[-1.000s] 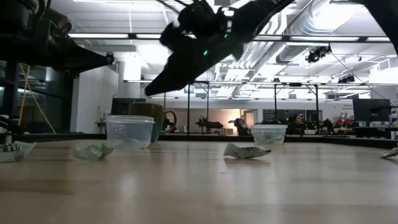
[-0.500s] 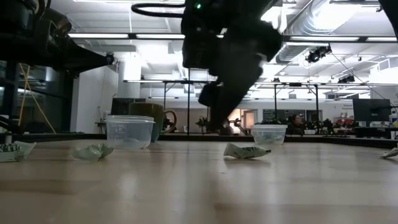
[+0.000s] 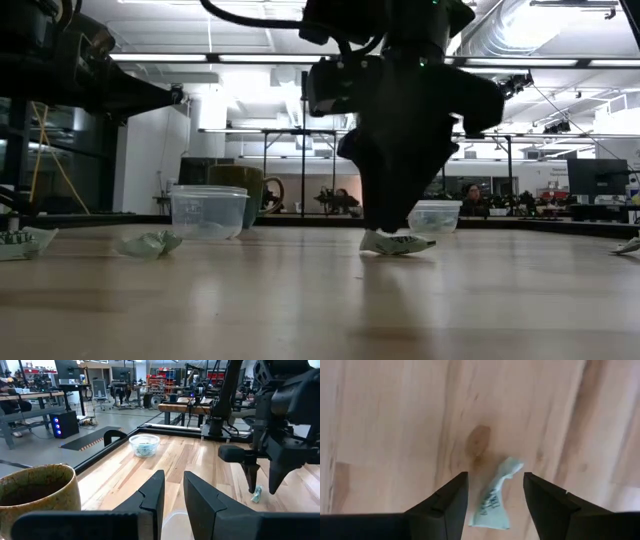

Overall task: Pick and place Stevia / Truvia into bins
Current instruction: Put the stevia packet into the bottom container

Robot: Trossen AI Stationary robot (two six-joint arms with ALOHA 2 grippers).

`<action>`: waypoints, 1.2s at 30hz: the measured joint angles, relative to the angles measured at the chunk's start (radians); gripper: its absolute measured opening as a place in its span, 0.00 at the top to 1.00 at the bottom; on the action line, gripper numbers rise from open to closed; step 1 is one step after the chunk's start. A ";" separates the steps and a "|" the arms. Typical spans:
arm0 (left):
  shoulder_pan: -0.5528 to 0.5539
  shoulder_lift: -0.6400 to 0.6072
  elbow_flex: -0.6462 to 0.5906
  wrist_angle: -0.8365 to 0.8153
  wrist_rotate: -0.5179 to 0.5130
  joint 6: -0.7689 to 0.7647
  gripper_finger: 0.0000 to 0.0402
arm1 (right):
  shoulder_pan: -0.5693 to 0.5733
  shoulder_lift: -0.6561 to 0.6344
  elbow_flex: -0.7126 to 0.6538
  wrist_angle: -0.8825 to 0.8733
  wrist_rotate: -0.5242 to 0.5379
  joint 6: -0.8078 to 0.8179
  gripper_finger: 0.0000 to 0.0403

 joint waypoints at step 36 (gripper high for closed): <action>0.000 0.002 0.000 0.001 0.005 0.000 0.74 | -0.256 0.033 0.000 0.768 -0.101 -0.415 0.99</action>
